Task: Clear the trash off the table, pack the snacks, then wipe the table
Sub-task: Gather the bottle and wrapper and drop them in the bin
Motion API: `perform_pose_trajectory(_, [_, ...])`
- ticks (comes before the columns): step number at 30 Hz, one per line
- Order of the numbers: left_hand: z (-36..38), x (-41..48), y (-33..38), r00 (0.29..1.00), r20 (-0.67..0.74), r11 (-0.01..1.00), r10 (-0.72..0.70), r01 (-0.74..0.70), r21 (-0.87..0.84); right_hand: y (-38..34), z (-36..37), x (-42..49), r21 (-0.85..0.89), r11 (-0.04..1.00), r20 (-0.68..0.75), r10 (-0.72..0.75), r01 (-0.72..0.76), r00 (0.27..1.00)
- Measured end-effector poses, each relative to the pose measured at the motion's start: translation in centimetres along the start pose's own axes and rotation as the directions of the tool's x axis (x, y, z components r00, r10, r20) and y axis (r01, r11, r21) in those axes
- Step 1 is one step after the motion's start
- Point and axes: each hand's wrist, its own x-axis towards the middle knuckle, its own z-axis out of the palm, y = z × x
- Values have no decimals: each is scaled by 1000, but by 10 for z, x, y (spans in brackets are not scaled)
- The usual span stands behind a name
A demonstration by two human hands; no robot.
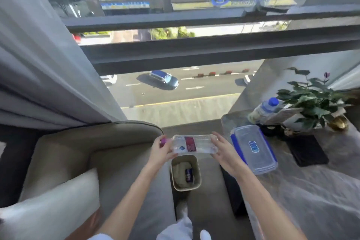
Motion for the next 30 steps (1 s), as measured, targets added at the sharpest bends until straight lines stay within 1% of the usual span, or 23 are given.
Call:
perform_pose_trajectory(3, [-2,39,-24,992,9,991,-130,130,-24,23,-2,39,68,992,-130,119,-111,984])
perform_pose_trajectory(5, [-4,67,-43,977,-14,977,-214,214,-17,42,-7,66,105,976,-212,208,-190,955])
perform_pose_trajectory(7, [-5,101,-67,960,-39,961,-276,276,1,67,-15,99,118,960,-268,276,-253,923])
perform_pose_trajectory(10, [-8,156,-119,931,-80,932,-356,360,40,114,-31,145,82,937,-306,348,-340,886])
perform_pose_trajectory(13, [-11,200,-176,914,-108,901,-391,404,161,168,-49,183,76,912,-349,404,-404,846])
perform_pose_trajectory(18, [-23,275,-254,892,-91,809,-443,441,388,258,-76,236,128,876,-412,474,-465,778])
perform_pose_trajectory(20, [-26,306,-286,896,-78,766,-437,416,490,294,-83,260,157,866,-448,491,-474,747])
perform_pose_trajectory(23, [-25,344,-329,924,-50,662,-378,308,684,350,-91,296,230,846,-470,529,-480,707])
perform_pose_trajectory(26, [-21,383,-370,939,47,588,-341,174,790,403,-98,331,336,809,-466,588,-483,661])
perform_pose_trajectory(28, [-20,406,-398,921,119,485,-372,83,870,436,-106,352,370,785,-478,620,-497,622])
perform_pose_trajectory(30, [-21,426,-422,885,163,387,-436,21,922,463,-117,369,363,779,-501,625,-511,598])
